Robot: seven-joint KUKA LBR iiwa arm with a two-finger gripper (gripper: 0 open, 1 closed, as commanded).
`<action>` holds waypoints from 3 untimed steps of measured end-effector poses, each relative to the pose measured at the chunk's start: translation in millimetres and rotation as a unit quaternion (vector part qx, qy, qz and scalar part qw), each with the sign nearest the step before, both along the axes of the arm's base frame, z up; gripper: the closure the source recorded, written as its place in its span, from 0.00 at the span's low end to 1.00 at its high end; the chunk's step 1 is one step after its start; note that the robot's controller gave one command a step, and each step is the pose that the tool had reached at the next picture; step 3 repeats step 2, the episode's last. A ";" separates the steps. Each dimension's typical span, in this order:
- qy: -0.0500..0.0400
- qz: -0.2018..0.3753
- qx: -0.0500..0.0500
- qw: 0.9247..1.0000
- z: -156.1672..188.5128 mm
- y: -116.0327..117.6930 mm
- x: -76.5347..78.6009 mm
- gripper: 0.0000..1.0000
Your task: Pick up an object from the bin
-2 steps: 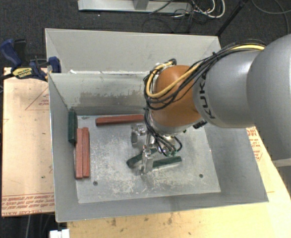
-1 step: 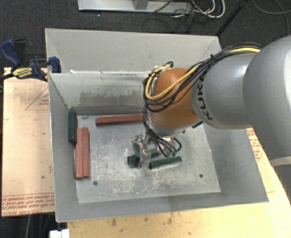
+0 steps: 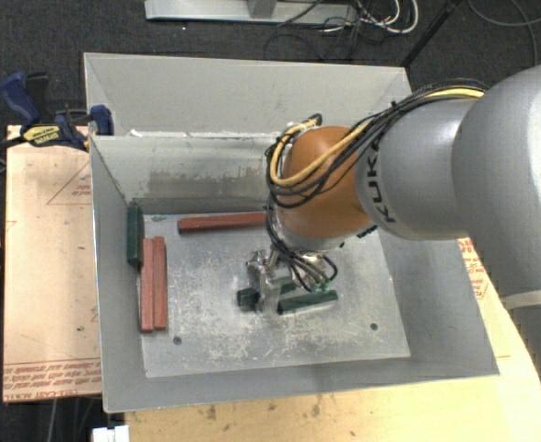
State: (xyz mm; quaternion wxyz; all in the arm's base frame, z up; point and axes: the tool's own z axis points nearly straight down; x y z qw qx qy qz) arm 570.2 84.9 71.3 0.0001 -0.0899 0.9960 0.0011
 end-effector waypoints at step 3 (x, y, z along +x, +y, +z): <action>0.002 0.000 -0.001 1.000 19.1 -0.3 -2.0 1.00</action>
Offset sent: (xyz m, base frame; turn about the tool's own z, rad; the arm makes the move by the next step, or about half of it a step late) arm -0.0001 0.0001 0.0493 0.0000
